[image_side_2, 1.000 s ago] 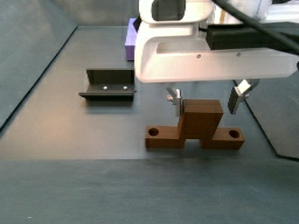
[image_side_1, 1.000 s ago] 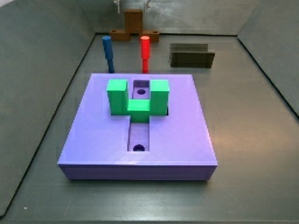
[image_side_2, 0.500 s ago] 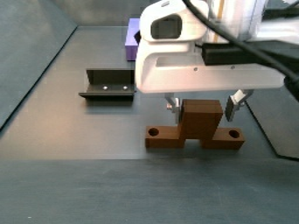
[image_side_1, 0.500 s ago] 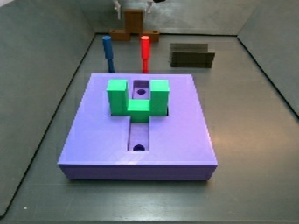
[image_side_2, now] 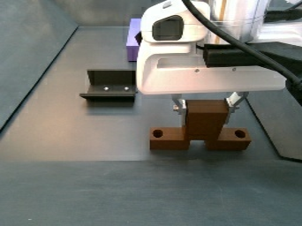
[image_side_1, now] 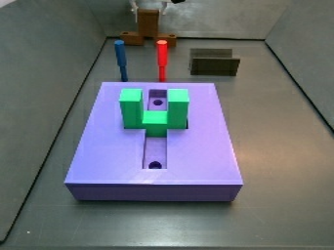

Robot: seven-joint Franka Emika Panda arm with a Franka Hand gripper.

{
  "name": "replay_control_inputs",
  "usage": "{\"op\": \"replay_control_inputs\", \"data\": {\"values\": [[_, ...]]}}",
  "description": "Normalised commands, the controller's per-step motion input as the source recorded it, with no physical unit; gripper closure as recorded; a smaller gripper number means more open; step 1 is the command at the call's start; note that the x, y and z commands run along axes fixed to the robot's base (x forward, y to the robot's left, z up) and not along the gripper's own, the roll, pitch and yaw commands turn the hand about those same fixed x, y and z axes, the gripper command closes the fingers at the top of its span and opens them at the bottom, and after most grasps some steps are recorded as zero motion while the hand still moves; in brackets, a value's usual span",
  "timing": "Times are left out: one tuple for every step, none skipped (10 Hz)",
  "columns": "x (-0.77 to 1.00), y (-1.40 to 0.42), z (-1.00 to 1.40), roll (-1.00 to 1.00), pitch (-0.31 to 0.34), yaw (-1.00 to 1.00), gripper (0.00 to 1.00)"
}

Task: Pick up the brown object. Move up. Move to above the board. Insert the brown object.
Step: Pick up the brown object.

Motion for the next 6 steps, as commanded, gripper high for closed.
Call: {"op": "replay_control_inputs", "data": {"values": [[0.00,0.00,0.00,0.00,0.000,0.00,1.00],[0.00,0.00,0.00,0.00,0.000,0.00,1.00],[0.00,0.00,0.00,0.00,0.000,0.00,1.00],[0.00,0.00,0.00,0.00,0.000,0.00,1.00],[0.00,0.00,0.00,0.00,0.000,0.00,1.00],[0.00,0.00,0.00,0.00,0.000,0.00,1.00]]}}
